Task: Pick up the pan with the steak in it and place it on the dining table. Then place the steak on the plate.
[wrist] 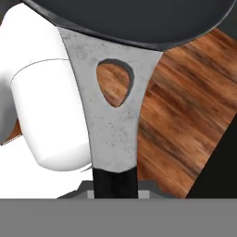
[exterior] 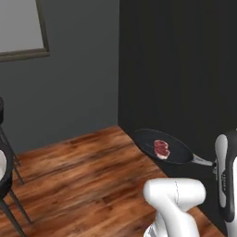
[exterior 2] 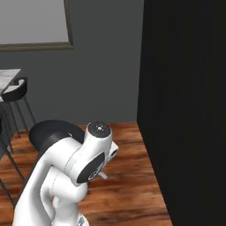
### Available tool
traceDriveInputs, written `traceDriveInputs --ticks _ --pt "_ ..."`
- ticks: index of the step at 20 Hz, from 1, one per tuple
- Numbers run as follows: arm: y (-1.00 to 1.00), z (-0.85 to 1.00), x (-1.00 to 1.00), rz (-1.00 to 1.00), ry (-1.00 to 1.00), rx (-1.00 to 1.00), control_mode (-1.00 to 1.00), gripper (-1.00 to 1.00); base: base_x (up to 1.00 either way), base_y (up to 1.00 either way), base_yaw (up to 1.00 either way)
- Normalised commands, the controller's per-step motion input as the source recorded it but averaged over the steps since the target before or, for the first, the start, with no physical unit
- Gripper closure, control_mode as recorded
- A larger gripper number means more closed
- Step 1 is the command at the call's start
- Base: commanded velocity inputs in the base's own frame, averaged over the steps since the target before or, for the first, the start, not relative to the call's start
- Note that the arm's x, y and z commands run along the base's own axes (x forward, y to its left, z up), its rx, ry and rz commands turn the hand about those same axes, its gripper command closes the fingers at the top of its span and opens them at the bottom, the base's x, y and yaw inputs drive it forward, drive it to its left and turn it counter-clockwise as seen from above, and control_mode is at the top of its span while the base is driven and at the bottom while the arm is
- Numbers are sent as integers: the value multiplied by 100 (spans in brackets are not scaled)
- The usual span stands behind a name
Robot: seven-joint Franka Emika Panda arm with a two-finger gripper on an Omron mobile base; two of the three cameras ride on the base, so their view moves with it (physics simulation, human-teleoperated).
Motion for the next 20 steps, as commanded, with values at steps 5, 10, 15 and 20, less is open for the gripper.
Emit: traceDriveInputs --ticks 5,10,15,20 --pt "0 0 0 0 0 0 100 100 100 0 -7" --pt "0 0 0 0 0 0 100 100 100 0 -7" --pt "0 0 0 0 0 0 100 100 100 0 -7" --pt "0 0 0 0 0 0 100 100 91 0 -3"
